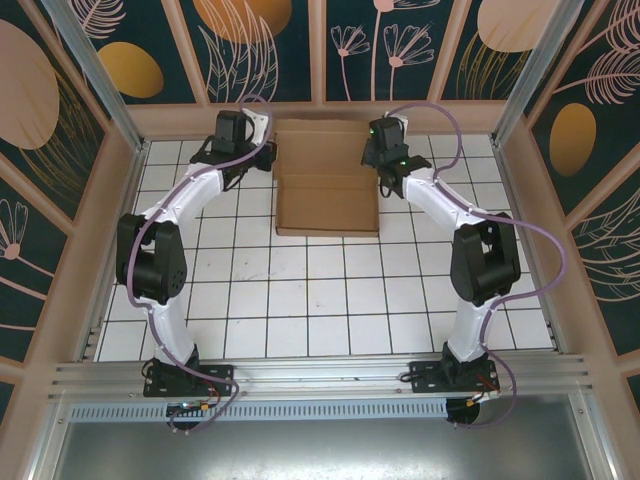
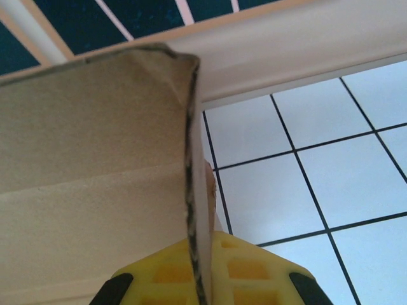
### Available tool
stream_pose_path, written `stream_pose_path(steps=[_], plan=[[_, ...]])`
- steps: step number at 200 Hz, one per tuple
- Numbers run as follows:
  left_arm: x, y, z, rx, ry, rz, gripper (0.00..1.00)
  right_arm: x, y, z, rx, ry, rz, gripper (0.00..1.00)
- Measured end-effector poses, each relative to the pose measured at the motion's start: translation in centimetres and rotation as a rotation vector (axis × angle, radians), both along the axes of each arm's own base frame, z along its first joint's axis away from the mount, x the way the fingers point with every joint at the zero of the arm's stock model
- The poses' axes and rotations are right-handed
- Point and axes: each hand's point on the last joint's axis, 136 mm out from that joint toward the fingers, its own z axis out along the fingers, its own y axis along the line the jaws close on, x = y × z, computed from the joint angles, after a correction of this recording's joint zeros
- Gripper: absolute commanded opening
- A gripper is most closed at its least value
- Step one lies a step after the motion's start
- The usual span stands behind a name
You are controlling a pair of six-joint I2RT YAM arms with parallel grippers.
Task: Fold the paper box
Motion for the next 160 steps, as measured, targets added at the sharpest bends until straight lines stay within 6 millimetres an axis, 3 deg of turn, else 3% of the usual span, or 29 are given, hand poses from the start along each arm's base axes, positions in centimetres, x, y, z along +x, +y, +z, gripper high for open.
stream_pose_path(steps=[53, 97, 160], plan=[[0.0, 0.2, -0.5, -0.039, -0.041, 0.063, 0.00, -0.9, 0.6, -1.4, -0.005, -0.073, -0.057, 0.00], [-0.9, -0.3, 0.1, -0.065, -0.097, 0.105, 0.00, -3.6, 0.3, -1.2, 0.011, -0.129, -0.056, 0.00], [-2.6, 0.0, -1.8, -0.103, -0.114, 0.150, 0.00, -5.6, 0.8, -1.9, 0.007, -0.175, -0.068, 0.00]])
